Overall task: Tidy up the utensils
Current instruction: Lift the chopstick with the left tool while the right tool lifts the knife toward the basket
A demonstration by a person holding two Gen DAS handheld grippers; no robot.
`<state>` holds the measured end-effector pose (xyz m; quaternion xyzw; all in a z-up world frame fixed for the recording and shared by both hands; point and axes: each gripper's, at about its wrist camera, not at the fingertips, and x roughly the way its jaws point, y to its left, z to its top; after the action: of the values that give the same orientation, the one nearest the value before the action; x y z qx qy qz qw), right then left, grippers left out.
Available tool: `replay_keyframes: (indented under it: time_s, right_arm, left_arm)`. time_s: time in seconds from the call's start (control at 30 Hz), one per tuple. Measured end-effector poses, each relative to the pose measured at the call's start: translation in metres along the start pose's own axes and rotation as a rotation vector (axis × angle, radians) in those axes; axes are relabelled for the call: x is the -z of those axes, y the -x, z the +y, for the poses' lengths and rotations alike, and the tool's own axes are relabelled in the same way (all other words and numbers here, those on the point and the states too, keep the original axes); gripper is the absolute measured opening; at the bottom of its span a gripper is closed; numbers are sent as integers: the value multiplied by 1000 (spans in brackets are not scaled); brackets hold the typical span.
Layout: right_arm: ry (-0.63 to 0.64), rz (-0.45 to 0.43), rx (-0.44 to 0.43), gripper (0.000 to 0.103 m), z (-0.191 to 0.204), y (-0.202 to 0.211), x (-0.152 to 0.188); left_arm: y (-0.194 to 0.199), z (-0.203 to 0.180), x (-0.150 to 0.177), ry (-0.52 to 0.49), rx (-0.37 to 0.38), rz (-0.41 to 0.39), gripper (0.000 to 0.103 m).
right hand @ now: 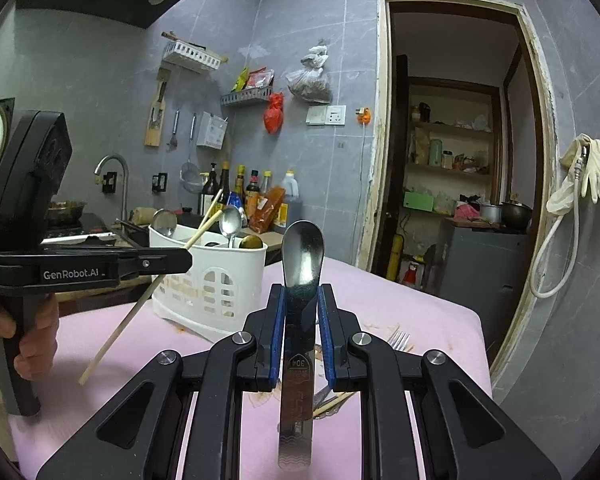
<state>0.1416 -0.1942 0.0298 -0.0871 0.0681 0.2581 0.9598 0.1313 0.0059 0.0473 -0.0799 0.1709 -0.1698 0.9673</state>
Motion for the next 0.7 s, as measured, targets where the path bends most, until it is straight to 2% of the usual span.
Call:
replay_keyframes:
  time_s: [0.13,0.3,0.57,0.7]
  right_arm:
    - [-12,-22,0,14,-2,3,-4]
    - [-24,-53,-9,14,-5,-3,-18]
    - [-64,-148,-77,14,-4,-28,-60]
    - [-79,-196,-129,14,4,-52,-89]
  left_arm:
    - [4,8,-6,17,-9,-45,2]
    - [8,30,-33,66,-17,-105,2]
    - [17,73,-87,100,-91,-230,2]
    - [20,96,-115,86,-153,-318,2]
